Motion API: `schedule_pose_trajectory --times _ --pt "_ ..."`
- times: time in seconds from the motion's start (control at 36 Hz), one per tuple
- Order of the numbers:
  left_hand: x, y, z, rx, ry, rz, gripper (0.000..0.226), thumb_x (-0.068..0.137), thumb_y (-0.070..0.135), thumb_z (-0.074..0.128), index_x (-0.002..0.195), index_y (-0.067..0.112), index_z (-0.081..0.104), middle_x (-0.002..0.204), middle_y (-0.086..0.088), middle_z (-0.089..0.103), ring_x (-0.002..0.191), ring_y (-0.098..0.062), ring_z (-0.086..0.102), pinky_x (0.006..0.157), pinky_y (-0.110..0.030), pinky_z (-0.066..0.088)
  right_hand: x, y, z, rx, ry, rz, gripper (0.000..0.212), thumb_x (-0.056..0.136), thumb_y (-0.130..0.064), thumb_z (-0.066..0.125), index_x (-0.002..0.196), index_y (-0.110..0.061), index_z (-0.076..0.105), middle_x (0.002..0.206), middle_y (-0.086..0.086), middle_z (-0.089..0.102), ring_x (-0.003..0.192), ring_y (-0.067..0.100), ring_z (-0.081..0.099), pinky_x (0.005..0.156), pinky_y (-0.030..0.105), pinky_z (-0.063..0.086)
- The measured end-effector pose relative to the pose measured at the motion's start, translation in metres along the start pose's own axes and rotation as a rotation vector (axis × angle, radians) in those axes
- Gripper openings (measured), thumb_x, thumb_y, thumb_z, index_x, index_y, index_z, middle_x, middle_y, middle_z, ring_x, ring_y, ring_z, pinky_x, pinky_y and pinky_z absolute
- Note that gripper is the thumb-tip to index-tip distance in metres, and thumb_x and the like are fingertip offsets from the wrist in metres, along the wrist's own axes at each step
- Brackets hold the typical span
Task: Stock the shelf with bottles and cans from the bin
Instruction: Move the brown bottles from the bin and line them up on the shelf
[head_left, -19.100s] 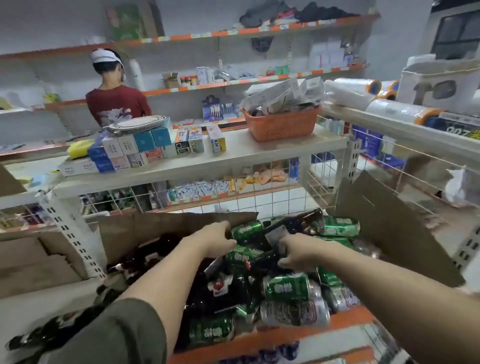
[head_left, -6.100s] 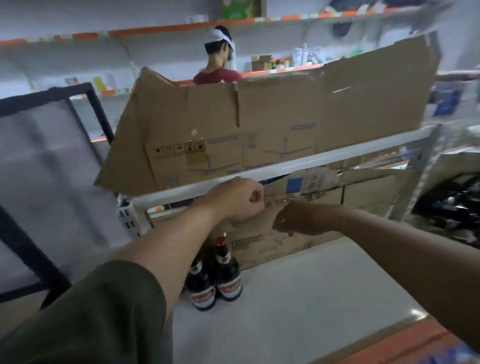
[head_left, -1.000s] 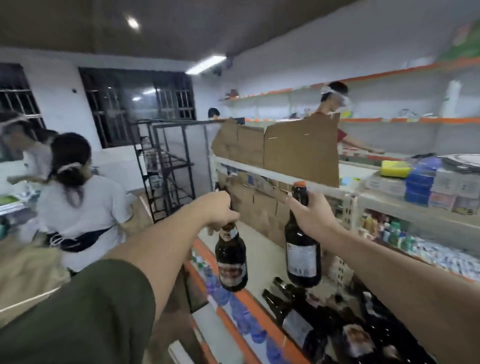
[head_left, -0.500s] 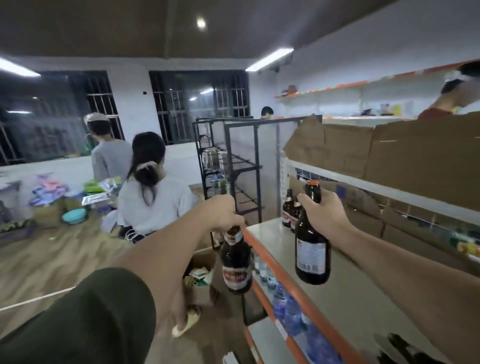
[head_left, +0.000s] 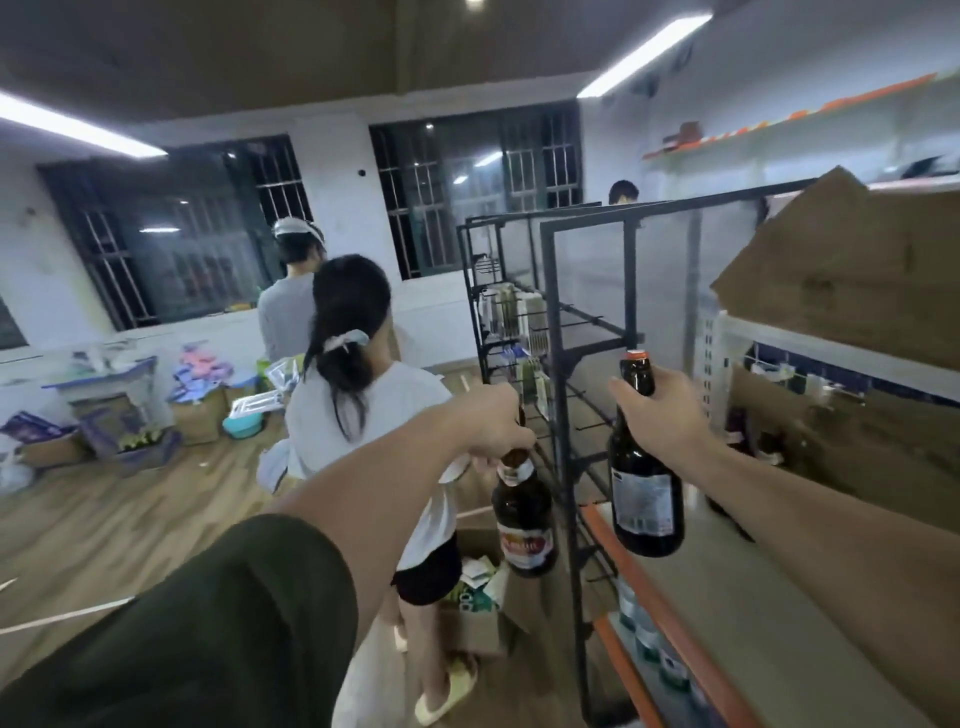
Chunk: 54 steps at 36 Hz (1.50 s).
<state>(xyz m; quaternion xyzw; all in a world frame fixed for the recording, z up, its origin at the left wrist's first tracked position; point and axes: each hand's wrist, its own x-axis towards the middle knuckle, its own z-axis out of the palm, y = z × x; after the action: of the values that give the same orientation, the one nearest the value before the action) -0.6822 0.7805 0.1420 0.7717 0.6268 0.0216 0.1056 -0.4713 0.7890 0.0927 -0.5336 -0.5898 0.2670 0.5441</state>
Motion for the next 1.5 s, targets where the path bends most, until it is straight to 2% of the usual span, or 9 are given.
schedule_pose_trajectory --times 0.31,0.47,0.61,0.72,0.83,1.06,1.19,1.36,1.5 --pt "0.140 -0.023 -0.034 0.037 -0.014 0.035 0.039 0.098 0.038 0.061 0.078 0.005 0.068 0.067 -0.005 0.073 0.066 -0.021 0.069 0.071 -0.039 0.057 0.129 0.030 0.051 -0.011 0.025 0.039 0.034 0.087 -0.029 0.064 0.076 0.003 0.059 0.066 0.021 0.061 0.056 0.019 0.054 0.059 0.034 0.046" --pt "0.212 -0.002 -0.028 0.071 -0.096 0.204 0.043 0.096 0.035 0.060 0.070 0.002 0.068 0.061 -0.009 0.072 0.063 -0.029 0.072 0.058 -0.032 0.053 0.158 0.065 0.025 -0.066 0.176 0.118 0.032 0.088 -0.031 0.063 0.065 -0.009 0.060 0.054 0.006 0.057 0.053 0.023 0.057 0.059 0.040 0.050" --pt "0.263 0.026 -0.016 0.063 -0.166 0.404 0.033 0.097 0.027 0.062 0.069 0.009 0.067 0.048 0.005 0.063 0.045 -0.011 0.060 0.058 -0.032 0.053 0.166 0.078 -0.003 -0.200 0.307 0.138 0.032 0.091 -0.028 0.063 0.069 -0.006 0.059 0.055 0.002 0.055 0.044 0.006 0.054 0.050 0.025 0.046" --pt "0.302 0.046 -0.006 0.082 -0.179 0.567 0.031 0.095 0.030 0.065 0.067 0.016 0.062 0.060 0.000 0.067 0.057 -0.017 0.065 0.061 -0.036 0.054 0.167 0.083 -0.019 -0.305 0.463 0.178 0.035 0.091 -0.028 0.063 0.065 -0.005 0.056 0.048 -0.002 0.048 0.040 0.004 0.044 0.041 0.021 0.037" --pt "0.326 0.066 -0.007 0.050 -0.208 0.698 0.032 0.099 0.031 0.063 0.072 0.014 0.059 0.069 -0.005 0.067 0.055 -0.018 0.063 0.056 -0.032 0.052 0.161 0.079 -0.028 -0.352 0.587 0.229 0.040 0.092 -0.031 0.062 0.060 -0.014 0.044 0.053 0.003 0.042 0.050 0.017 0.040 0.052 0.029 0.029" --pt "0.353 0.097 0.004 0.081 -0.243 0.881 0.035 0.100 0.032 0.064 0.075 0.008 0.059 0.069 -0.008 0.062 0.072 -0.029 0.069 0.064 -0.039 0.053 0.138 0.077 -0.027 -0.396 0.803 0.312 0.046 0.092 -0.046 0.060 0.065 -0.010 0.051 0.055 0.000 0.048 0.051 0.013 0.047 0.056 0.030 0.037" --pt "0.362 0.104 0.022 0.048 -0.327 0.900 0.019 0.098 0.027 0.064 0.099 0.008 0.064 0.087 -0.012 0.071 0.083 -0.030 0.073 0.081 -0.047 0.061 0.123 0.087 -0.017 -0.464 0.727 0.391 0.049 0.092 -0.052 0.057 0.077 -0.005 0.060 0.064 0.016 0.061 0.058 0.030 0.061 0.055 0.036 0.048" --pt "0.372 0.108 0.039 0.057 -0.329 0.881 0.023 0.099 0.028 0.064 0.107 0.006 0.064 0.093 -0.016 0.072 0.083 -0.031 0.074 0.078 -0.048 0.063 0.120 0.105 -0.015 -0.432 0.719 0.415 0.033 0.099 -0.040 0.056 0.071 -0.024 0.053 0.053 -0.008 0.048 0.040 0.002 0.043 0.041 0.016 0.034" --pt "0.382 0.107 0.051 0.108 -0.283 0.856 0.025 0.101 0.030 0.062 0.096 0.006 0.059 0.086 -0.013 0.067 0.078 -0.029 0.072 0.076 -0.045 0.062 0.120 0.113 -0.024 -0.407 0.661 0.499 0.045 0.099 -0.053 0.049 0.089 -0.010 0.061 0.072 0.008 0.061 0.068 0.018 0.060 0.062 0.030 0.045"
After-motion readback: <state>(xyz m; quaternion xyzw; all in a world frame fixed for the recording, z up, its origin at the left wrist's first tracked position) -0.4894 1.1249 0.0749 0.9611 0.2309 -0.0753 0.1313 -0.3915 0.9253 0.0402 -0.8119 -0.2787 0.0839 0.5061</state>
